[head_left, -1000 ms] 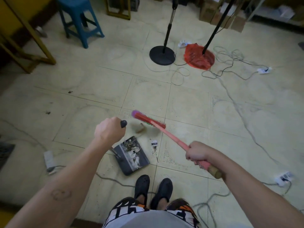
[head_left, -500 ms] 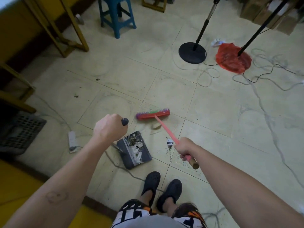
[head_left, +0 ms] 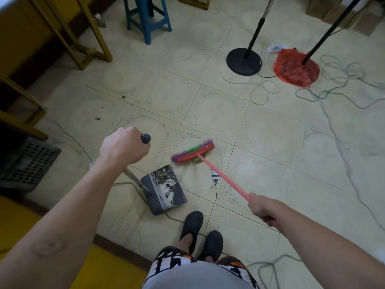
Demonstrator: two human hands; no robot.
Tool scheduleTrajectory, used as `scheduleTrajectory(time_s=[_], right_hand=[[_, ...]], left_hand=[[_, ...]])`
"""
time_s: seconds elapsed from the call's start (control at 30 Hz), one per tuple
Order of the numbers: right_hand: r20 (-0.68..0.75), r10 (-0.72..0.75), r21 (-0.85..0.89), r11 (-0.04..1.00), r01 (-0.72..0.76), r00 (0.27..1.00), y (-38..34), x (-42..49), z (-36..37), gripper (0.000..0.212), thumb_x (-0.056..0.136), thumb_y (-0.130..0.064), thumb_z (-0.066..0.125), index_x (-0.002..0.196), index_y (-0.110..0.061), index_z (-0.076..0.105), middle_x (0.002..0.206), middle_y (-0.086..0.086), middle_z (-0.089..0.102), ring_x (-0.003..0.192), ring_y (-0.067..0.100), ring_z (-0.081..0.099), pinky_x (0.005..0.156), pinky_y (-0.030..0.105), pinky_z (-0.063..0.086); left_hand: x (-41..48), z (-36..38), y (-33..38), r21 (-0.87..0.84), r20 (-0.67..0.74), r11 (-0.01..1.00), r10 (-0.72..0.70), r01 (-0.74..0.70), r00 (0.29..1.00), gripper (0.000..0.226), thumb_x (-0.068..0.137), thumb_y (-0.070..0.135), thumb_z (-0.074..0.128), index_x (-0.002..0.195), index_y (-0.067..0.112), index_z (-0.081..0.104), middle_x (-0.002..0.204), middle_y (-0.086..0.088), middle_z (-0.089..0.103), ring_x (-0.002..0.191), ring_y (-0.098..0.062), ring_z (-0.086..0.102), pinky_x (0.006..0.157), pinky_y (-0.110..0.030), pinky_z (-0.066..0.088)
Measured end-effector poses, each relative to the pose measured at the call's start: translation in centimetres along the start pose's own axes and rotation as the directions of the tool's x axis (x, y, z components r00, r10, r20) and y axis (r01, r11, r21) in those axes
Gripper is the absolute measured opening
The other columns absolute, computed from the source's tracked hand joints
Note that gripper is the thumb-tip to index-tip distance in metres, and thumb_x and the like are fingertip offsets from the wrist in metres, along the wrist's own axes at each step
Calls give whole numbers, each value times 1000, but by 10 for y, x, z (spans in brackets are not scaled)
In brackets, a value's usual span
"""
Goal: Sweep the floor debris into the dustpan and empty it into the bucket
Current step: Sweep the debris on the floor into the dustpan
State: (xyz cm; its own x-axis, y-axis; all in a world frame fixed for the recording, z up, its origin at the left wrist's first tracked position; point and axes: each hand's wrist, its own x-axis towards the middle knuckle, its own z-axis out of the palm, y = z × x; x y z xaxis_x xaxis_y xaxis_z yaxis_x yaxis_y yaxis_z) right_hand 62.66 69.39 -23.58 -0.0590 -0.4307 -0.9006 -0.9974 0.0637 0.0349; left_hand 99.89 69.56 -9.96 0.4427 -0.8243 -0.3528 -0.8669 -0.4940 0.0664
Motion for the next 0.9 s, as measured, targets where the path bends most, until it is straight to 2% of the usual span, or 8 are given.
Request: scheduleTrajectory(time_s=[0.23,0.33,0.37,0.43,0.53,0.67,0.73,0.9], right_hand=[[-6,26,-237,971,-27,1000,69,-27,-7,41,103,-25,28,143,-16,25,75,-3,38,54,11,38,47,25,28],[-26,49,-288,956,-54,998,105,-24,-1,42,102,-24,30,144,-19,27,102,2,57,76,17,53,65,28,40],[-34,59,-299,952,-67,998,118,-21,1,43,101,-24,31,144,-21,28,114,4,59,87,20,55,73,30,41],[-49,76,-316,945,-88,996,141,-15,5,43,100,-25,33,143,-23,28,123,4,58,101,22,58,79,31,42],[-71,97,-320,940,-115,993,177,-17,6,42,100,-26,36,142,-26,30,115,0,60,100,20,60,79,31,45],[-101,155,-299,938,-179,983,225,-24,12,40,99,-27,37,139,-29,34,96,-5,56,87,17,58,78,30,48],[-105,185,-288,935,-208,977,250,-29,16,39,98,-27,36,137,-30,36,96,-5,59,87,15,59,78,30,49],[-119,151,-214,961,-174,981,287,-48,9,28,100,-29,37,123,-19,50,106,-3,59,88,14,57,65,23,40]], left_hand=[[-27,-21,18,13,19,1000,2,-2,1000,33,89,35,49,72,9,59,67,-10,64,55,-26,65,60,-36,60],[-42,-26,34,5,8,1000,24,-24,1000,31,90,34,51,74,10,60,67,-11,64,56,-27,66,61,-40,62],[-46,-26,40,8,6,1000,28,-28,1000,31,90,35,51,74,10,60,67,-11,64,56,-28,66,61,-41,62],[-56,-26,53,16,2,999,33,-33,999,32,92,36,50,75,10,59,66,-11,65,52,-27,67,58,-41,62],[-69,-23,75,49,0,997,59,-59,998,33,94,35,47,74,10,58,66,-10,64,53,-26,65,59,-38,61],[-83,-20,99,37,24,997,71,-72,997,33,95,33,43,76,10,57,65,-12,66,52,-28,68,61,-43,62],[-87,-19,109,26,37,996,87,-88,996,33,95,32,43,77,8,58,65,-13,66,52,-29,69,63,-44,62],[-94,-18,126,27,37,994,101,-102,994,33,96,31,45,77,7,56,67,-14,66,57,-30,69,66,-44,62]])
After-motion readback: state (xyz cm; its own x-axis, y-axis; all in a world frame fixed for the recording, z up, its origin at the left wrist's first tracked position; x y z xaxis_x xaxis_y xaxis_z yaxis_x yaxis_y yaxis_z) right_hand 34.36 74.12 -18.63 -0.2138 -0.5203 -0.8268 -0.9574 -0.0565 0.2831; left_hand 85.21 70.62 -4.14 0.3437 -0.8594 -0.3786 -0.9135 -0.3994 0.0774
